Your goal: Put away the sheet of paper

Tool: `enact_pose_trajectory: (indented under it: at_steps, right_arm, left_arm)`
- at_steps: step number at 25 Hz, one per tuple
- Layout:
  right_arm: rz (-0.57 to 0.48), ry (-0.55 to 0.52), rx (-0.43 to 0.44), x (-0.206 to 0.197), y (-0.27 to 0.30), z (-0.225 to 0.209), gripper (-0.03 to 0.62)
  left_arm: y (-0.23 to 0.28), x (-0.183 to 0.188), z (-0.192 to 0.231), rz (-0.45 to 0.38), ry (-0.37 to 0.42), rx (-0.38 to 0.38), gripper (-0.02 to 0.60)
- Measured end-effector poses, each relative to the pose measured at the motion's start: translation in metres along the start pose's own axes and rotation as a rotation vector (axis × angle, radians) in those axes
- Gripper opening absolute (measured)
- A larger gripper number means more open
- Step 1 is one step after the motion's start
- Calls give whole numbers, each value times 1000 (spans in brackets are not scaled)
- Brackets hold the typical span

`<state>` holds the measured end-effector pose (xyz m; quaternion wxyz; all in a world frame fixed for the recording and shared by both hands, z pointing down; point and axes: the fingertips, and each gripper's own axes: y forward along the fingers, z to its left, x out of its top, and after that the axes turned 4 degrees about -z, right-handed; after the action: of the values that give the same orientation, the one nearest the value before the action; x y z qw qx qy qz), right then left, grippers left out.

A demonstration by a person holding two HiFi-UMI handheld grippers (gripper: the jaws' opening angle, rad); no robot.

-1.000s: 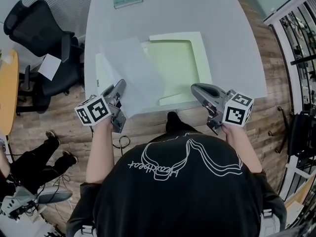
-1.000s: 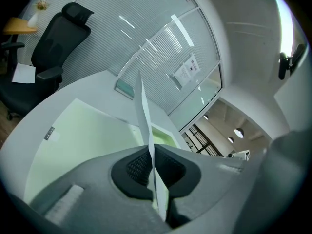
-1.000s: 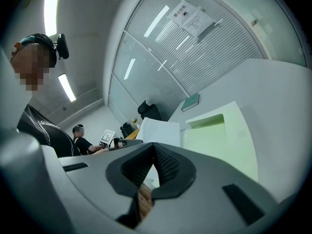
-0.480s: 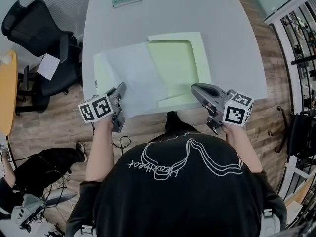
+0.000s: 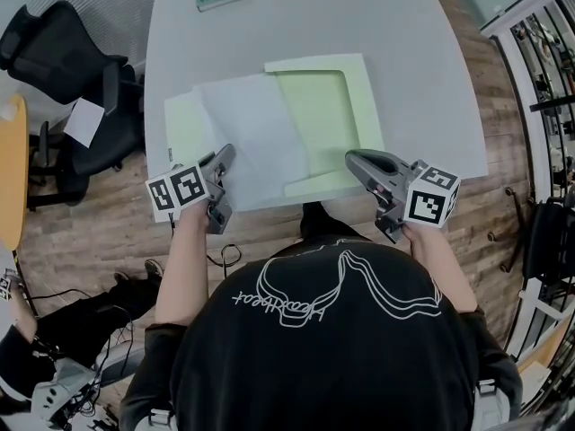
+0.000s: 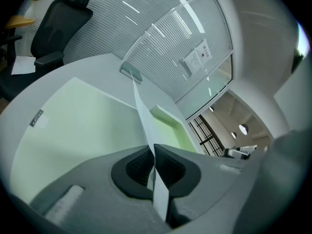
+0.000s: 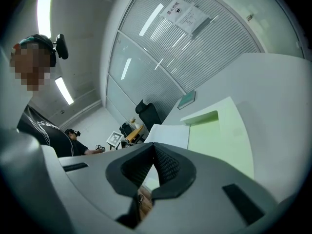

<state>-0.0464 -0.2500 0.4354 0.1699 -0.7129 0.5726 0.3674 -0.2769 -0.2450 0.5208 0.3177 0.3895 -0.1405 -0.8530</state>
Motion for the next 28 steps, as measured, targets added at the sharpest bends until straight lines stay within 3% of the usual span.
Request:
enact_pose_trajectory:
  at_steps: [28]
  right_arm:
    - [-63,79,-58,-2,-29,-35,9]
  left_arm:
    - [74,-24,-39,103,-43,-71,11]
